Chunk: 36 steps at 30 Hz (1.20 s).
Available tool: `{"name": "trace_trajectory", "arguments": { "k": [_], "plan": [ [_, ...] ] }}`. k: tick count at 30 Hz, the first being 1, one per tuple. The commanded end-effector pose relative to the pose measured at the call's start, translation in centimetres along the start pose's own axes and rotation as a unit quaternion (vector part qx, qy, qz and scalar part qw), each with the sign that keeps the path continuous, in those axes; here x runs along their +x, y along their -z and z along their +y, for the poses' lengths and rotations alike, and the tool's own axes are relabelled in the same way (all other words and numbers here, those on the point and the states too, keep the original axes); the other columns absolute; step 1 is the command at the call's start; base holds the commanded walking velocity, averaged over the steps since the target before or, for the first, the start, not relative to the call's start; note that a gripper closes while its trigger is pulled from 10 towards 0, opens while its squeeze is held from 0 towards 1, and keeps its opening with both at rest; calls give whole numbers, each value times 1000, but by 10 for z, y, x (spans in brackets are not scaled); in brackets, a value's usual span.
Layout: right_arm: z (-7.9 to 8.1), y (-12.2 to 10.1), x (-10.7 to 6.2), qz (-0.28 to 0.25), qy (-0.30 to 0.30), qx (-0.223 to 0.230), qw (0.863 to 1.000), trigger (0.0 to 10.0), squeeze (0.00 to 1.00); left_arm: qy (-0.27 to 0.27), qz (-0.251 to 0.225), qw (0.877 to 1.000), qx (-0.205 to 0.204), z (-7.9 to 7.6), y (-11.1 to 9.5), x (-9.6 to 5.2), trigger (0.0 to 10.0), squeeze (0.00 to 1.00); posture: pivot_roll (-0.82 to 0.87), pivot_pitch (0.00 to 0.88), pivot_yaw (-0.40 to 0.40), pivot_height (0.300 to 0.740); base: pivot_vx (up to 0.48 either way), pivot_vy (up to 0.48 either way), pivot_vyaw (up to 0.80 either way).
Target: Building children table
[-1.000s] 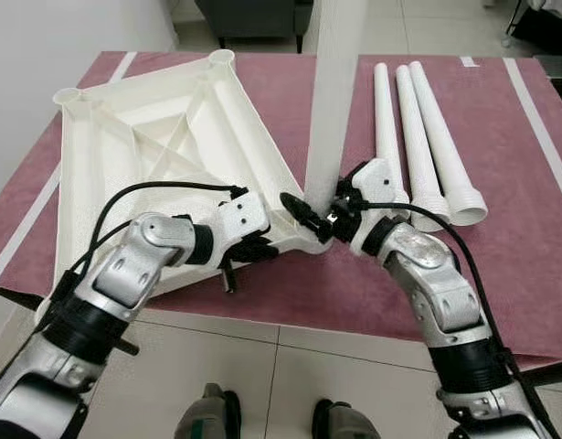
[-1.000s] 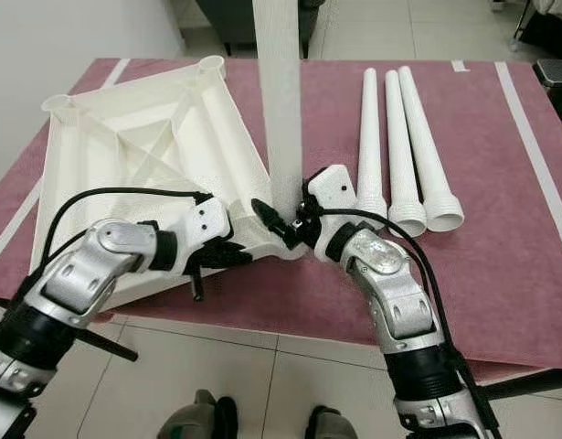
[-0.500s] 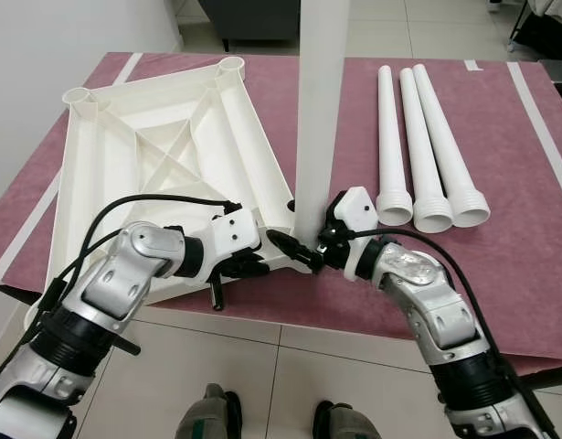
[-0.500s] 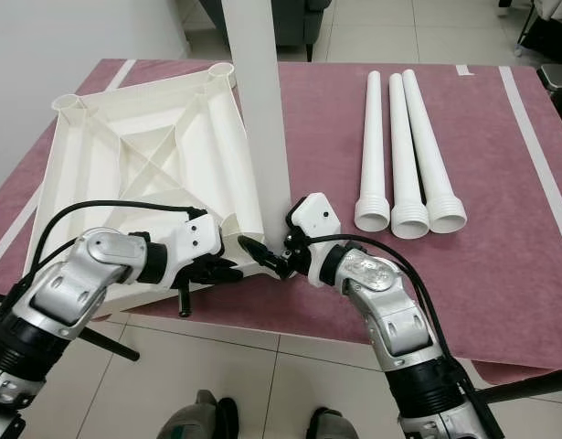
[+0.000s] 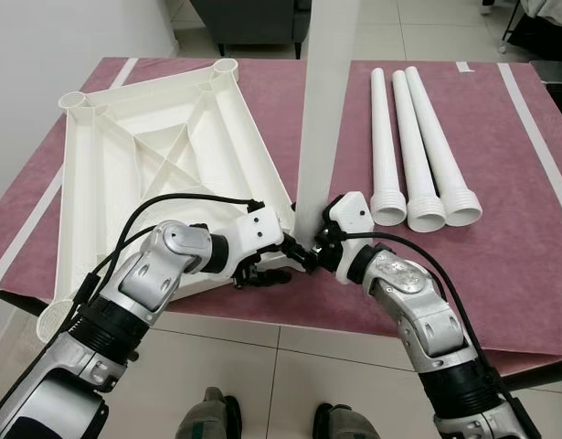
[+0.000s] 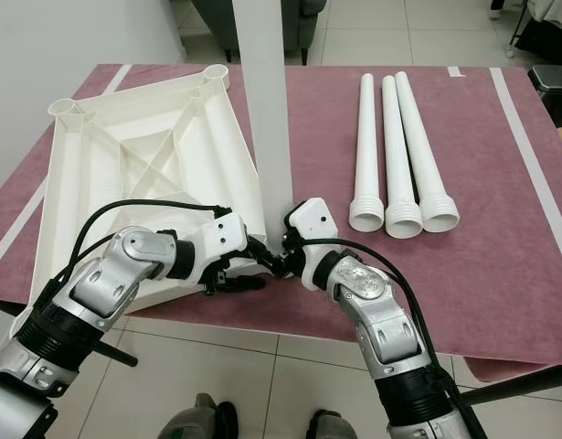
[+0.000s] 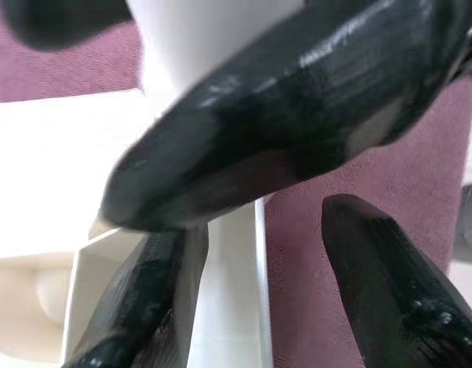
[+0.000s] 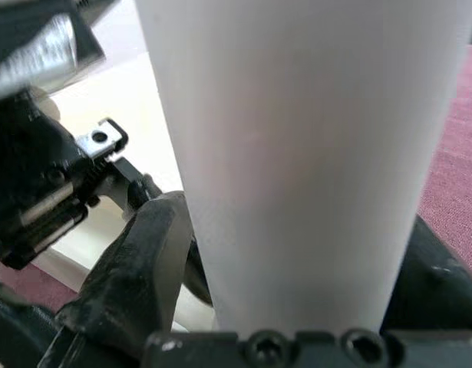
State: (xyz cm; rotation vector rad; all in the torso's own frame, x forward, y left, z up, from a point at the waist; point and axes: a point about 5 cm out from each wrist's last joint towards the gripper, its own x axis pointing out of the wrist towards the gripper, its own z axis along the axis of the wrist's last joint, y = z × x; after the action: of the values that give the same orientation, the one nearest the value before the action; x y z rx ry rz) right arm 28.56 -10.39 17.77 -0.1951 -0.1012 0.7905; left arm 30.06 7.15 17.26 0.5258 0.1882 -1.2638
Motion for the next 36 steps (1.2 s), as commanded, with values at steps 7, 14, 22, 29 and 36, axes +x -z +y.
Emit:
{"name": "trace_trajectory", "arguments": {
  "k": [7,14,22,29,36],
  "plan": [
    [-7,0,-7,-2,44,14,999,10000,0,-43,-39,998,-5,-4,-4,-31,10000,0,32,153,106,740,0,0,0],
    [1,0,-27,0,2,39,999,10000,0,-41,-39,998,-3,-22,0,-49,10000,0,37,147,81,740,0,0,0],
    [8,11,-45,39,-18,35,998,10000,0,-66,-13,998,-12,-33,12,-59,10000,0,26,134,70,740,0,0,0],
    [7,17,-46,37,39,41,998,10000,0,-120,-11,993,-15,-29,16,-58,10000,0,16,106,64,740,0,0,0],
    [14,34,-49,58,90,48,993,10000,0,-156,-33,987,-13,-29,14,-56,10000,0,7,85,59,740,0,0,0]
  ]
}}
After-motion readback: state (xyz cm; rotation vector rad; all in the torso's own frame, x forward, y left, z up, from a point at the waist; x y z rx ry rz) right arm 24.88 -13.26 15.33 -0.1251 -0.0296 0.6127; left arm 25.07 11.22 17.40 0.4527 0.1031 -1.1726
